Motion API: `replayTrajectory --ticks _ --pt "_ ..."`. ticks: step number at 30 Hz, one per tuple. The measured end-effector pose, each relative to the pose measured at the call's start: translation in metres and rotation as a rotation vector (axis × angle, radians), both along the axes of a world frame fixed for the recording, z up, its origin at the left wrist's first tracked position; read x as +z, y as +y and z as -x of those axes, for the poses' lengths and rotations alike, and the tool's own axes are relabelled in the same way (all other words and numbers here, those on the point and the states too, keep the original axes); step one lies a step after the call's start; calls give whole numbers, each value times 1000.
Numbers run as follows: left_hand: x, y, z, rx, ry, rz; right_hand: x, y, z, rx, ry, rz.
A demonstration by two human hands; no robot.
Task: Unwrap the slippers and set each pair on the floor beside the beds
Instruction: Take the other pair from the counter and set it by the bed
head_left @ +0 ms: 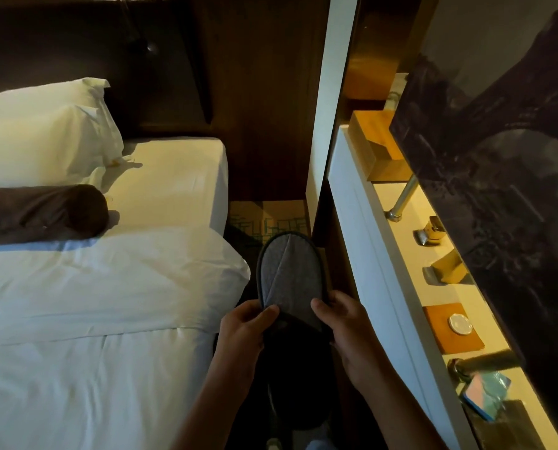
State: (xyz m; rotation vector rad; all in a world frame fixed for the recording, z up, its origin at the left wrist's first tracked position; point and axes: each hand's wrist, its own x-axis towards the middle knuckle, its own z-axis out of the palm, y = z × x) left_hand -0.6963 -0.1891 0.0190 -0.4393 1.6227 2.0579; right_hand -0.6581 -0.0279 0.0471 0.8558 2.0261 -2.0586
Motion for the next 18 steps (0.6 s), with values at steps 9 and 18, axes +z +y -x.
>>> replayTrajectory --ticks 9,18 --pt "-1 54 78 37 1 33 -12 55 85 23 -15 38" --pt "-20 66 135 43 20 70 -28 66 143 22 -30 38"
